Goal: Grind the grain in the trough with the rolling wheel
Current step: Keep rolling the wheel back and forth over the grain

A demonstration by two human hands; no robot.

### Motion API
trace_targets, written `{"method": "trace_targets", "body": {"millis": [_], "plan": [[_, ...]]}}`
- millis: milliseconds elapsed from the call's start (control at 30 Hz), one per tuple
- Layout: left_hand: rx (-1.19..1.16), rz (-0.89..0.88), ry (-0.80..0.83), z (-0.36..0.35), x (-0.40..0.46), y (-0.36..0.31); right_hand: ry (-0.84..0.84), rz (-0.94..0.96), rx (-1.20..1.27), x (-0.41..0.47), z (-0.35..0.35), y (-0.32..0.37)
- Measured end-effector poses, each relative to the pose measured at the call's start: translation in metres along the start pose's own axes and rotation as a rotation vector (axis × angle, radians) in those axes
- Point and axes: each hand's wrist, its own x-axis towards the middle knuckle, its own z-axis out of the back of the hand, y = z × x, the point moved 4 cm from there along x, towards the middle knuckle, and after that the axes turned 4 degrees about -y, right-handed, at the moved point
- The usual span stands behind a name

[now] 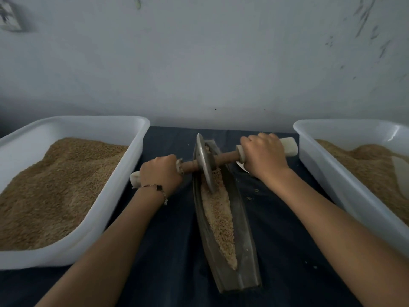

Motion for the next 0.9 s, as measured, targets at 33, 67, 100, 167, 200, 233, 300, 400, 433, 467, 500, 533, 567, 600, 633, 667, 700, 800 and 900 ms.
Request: {"method": "trace_targets", "body": {"millis": [33,67,100,167,200,233,300,400,433,467,500,533,567,600,633,667,700,800,900], "plan": [[0.016,-0.021,-0.010,0.002,-0.003,-0.002,-0.007,-0.003,0.006,-0.005,0.002,0.000],[0.037,-0.048,-0.021,0.006,-0.009,-0.004,-0.016,-0.007,0.013,-0.012,0.005,0.001],[0.053,-0.072,-0.032,0.011,-0.017,-0.005,-0.027,-0.010,0.027,-0.020,0.009,0.001],[0.048,-0.101,-0.030,0.022,-0.039,-0.008,-0.052,-0.006,0.072,-0.042,0.023,0.002],[0.038,-0.114,-0.017,0.027,-0.052,-0.009,-0.073,-0.002,0.093,-0.055,0.033,0.003],[0.038,-0.137,-0.015,0.034,-0.066,-0.010,-0.105,0.004,0.107,-0.069,0.043,0.003],[0.039,-0.225,-0.060,0.052,-0.098,-0.016,-0.171,0.019,0.129,-0.096,0.063,0.001],[0.012,-0.328,-0.125,0.083,-0.133,-0.024,-0.216,0.045,0.158,-0.123,0.085,-0.004],[0.024,-0.342,-0.138,0.088,-0.139,-0.025,-0.212,0.053,0.169,-0.127,0.088,-0.005],[0.030,-0.352,-0.149,0.091,-0.142,-0.026,-0.196,0.058,0.182,-0.128,0.090,-0.006],[0.027,-0.359,-0.151,0.093,-0.142,-0.027,-0.173,0.063,0.189,-0.128,0.090,-0.006],[0.024,-0.359,-0.145,0.092,-0.140,-0.027,-0.148,0.067,0.189,-0.128,0.088,-0.006],[0.026,-0.359,-0.141,0.089,-0.136,-0.028,-0.127,0.069,0.184,-0.126,0.084,-0.005],[0.022,-0.353,-0.131,0.083,-0.131,-0.026,-0.106,0.068,0.181,-0.125,0.078,-0.005],[0.015,-0.344,-0.106,0.076,-0.125,-0.025,-0.085,0.060,0.177,-0.121,0.070,-0.005],[0.020,-0.339,-0.082,0.068,-0.116,-0.025,-0.068,0.048,0.171,-0.117,0.062,-0.006],[0.049,-0.331,-0.062,0.061,-0.106,-0.024,-0.057,0.032,0.162,-0.111,0.052,-0.007],[0.146,-0.227,-0.069,0.040,-0.068,-0.017,-0.014,0.002,0.100,-0.078,0.025,-0.010],[0.125,-0.110,-0.082,0.027,-0.033,-0.015,0.122,-0.039,0.029,-0.036,-0.001,-0.015]]}}
